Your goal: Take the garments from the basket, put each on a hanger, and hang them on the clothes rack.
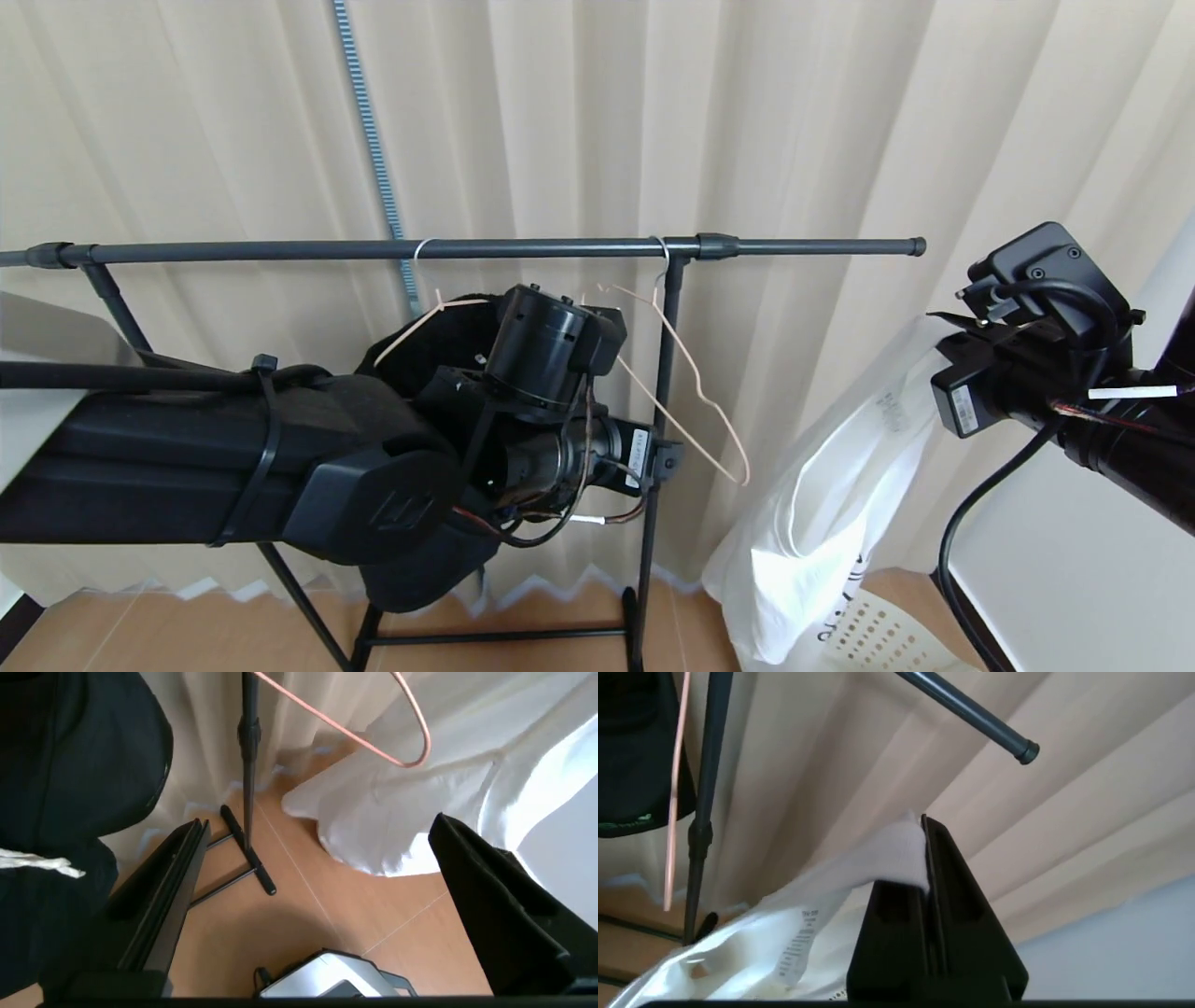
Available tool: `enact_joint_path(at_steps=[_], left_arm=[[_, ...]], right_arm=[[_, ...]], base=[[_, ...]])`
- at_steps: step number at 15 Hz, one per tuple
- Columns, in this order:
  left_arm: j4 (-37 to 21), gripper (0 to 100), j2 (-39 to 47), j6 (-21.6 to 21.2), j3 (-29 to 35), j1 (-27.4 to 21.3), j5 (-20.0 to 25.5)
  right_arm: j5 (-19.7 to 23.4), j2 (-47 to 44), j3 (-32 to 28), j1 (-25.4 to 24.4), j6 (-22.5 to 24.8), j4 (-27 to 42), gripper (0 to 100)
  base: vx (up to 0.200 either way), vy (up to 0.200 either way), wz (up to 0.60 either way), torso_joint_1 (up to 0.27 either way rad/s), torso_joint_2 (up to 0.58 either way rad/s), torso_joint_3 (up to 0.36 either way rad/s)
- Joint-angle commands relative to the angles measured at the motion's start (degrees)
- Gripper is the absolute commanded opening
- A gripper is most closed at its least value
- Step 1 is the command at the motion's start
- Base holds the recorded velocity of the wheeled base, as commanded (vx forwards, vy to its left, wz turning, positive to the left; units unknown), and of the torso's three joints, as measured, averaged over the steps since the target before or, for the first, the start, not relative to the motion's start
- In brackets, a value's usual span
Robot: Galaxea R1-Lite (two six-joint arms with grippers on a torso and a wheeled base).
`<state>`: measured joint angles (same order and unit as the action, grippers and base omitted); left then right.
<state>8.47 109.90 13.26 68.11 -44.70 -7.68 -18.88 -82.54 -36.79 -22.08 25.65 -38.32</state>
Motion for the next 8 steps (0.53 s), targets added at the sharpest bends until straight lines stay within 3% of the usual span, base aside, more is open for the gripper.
enact_joint_path(at_steps=[1,4,8], left_arm=[[0.3,100,0.3,0.0,0.3,0.0,0.0],[1.5,100,1.9,-0.7,1.9,0.0,-0.1],[1.5,100,7.7,2.0,10.6,0.1,-1.4]], right_arm=[[0.0,-0.1,0.1,-0.1,0.0,0.0,0],[0.0,-0.1,0.1,0.0,0.0,0.0,0],[0.0,-0.2,0.1,0.0,0.0,0.0,0]], base=[[0.000,0.000,0.00,0.000,0.00,0.000],[0.000,0.000,0.00,0.000,0.00,0.000],[0.000,0.000,0.00,0.000,0.00,0.000]])
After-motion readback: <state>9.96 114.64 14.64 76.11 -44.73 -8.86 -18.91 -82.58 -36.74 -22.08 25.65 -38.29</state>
